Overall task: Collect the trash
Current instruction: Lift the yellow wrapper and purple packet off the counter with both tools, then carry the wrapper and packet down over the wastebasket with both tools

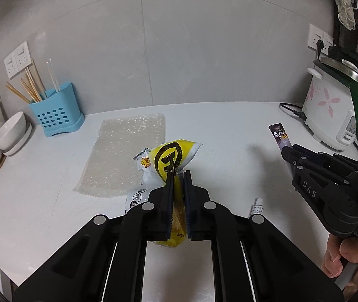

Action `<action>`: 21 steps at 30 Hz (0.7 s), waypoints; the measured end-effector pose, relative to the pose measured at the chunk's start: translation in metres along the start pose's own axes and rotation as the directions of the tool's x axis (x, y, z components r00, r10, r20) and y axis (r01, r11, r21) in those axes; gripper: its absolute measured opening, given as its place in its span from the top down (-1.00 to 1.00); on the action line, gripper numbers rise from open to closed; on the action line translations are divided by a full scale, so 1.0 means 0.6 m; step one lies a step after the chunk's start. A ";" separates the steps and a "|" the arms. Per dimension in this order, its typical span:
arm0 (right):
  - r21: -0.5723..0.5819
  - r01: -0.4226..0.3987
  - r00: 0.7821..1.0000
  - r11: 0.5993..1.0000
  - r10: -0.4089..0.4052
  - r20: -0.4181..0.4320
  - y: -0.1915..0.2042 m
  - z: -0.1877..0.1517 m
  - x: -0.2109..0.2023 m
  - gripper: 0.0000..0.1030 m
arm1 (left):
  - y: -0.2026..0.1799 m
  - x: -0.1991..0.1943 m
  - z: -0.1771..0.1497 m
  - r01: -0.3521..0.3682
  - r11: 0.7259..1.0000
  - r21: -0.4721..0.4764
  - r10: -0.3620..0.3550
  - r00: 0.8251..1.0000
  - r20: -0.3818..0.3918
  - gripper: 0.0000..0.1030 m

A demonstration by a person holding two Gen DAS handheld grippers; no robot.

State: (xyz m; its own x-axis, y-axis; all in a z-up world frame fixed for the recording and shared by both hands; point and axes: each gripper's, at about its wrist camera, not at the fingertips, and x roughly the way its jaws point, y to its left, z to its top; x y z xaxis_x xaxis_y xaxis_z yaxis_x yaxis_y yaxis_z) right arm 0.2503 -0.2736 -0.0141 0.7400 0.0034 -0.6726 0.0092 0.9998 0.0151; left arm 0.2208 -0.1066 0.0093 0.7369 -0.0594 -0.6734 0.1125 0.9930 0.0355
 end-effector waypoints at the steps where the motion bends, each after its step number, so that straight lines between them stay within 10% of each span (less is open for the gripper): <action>1: -0.005 -0.001 1.000 1.000 0.001 0.004 0.005 -0.005 -0.010 0.72 | 0.001 -0.009 -0.003 -0.001 1.000 0.000 0.001 1.000 0.004 0.86; 21: -0.049 -0.041 0.994 0.998 0.046 0.104 0.076 -0.146 -0.224 0.72 | 0.024 -0.190 -0.139 0.001 0.999 -0.034 0.001 0.998 0.058 0.86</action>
State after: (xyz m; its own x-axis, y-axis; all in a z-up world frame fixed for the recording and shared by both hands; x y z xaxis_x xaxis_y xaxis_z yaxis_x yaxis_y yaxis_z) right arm 0.0922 -0.2270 0.0119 0.8055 0.0471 -0.5907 -0.0541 0.9985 0.0058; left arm 0.0829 -0.0769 0.0247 0.7742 -0.0643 -0.6296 0.0904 0.9959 0.0095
